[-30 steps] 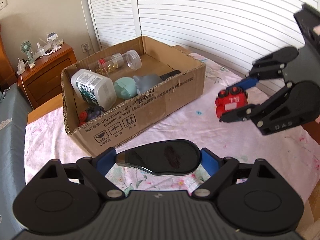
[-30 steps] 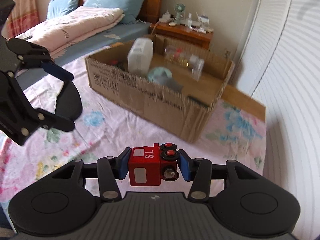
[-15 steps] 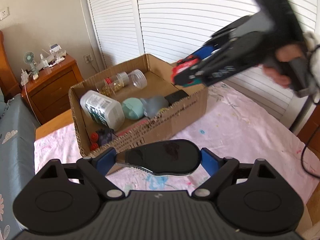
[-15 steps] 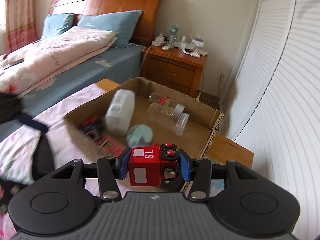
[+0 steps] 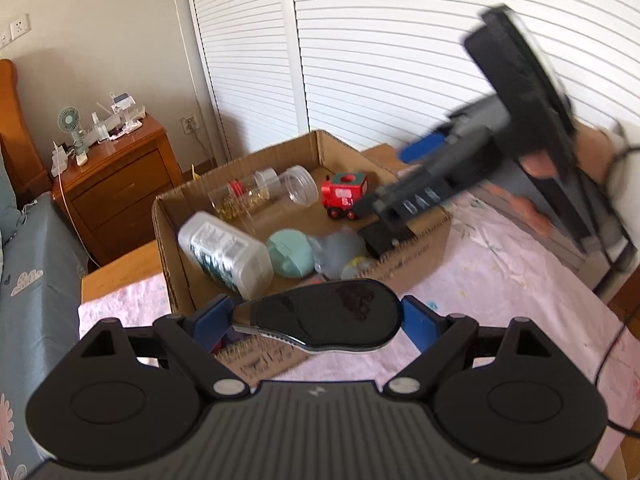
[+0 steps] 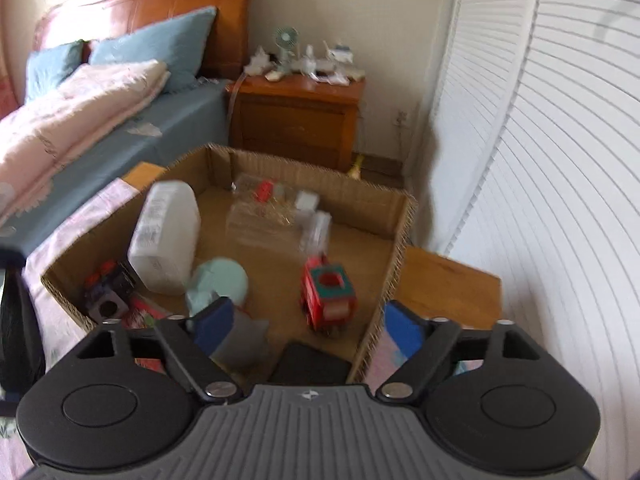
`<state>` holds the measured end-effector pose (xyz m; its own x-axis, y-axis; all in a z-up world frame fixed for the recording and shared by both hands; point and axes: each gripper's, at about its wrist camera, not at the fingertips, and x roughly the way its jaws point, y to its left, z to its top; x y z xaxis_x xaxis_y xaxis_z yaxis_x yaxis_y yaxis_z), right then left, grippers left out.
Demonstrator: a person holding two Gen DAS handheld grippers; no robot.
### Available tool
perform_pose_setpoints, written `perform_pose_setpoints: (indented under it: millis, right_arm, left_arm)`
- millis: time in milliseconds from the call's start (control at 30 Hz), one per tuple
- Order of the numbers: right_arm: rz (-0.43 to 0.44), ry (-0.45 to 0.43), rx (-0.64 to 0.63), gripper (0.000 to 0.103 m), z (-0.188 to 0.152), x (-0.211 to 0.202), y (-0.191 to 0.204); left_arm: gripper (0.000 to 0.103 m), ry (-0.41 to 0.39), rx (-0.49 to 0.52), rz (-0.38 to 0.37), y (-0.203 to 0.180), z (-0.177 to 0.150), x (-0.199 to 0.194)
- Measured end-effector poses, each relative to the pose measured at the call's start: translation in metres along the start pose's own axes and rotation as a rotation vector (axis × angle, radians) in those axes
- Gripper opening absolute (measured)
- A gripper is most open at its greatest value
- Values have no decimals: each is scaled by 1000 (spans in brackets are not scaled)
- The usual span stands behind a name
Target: Organize rigid objects
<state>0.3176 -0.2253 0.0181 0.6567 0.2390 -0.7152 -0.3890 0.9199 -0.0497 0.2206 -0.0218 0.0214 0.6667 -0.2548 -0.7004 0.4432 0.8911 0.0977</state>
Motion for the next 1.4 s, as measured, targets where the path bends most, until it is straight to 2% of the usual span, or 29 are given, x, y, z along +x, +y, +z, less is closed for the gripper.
perform_pose_setpoints:
  millis: [167, 400, 567, 667, 833, 1000, 1133, 1300, 1400]
  right_arm:
    - [-29, 16, 19, 103, -9, -13, -3]
    - [-19, 57, 44, 103, -26, -23, -4]
    - [-10, 59, 56, 103, -34, -29, 2]
    - [2, 56, 71, 103, -36, -33, 4]
    - [1, 51, 95, 103, -38, -44, 9]
    - [-26, 77, 156, 103, -43, -57, 18]
    - [-106, 88, 197, 103, -52, -72, 30]
    - [-167, 79, 270, 103, -68, -96, 48]
    - [-165, 65, 318, 103, -77, -110, 58]
  left_arm:
    - [89, -11, 3, 17, 7, 24, 15]
    - [89, -2, -24, 36, 14, 65, 61]
    - [90, 22, -82, 33, 16, 77, 92]
    - [90, 25, -118, 33, 18, 79, 95]
    - [94, -23, -100, 74, 14, 75, 74]
    - [97, -86, -81, 150, 8, 57, 31]
    - [100, -70, -98, 244, -2, 29, -4]
    - [100, -40, -189, 235, -9, -10, -36]
    - [100, -9, -256, 254, -10, -28, -46]
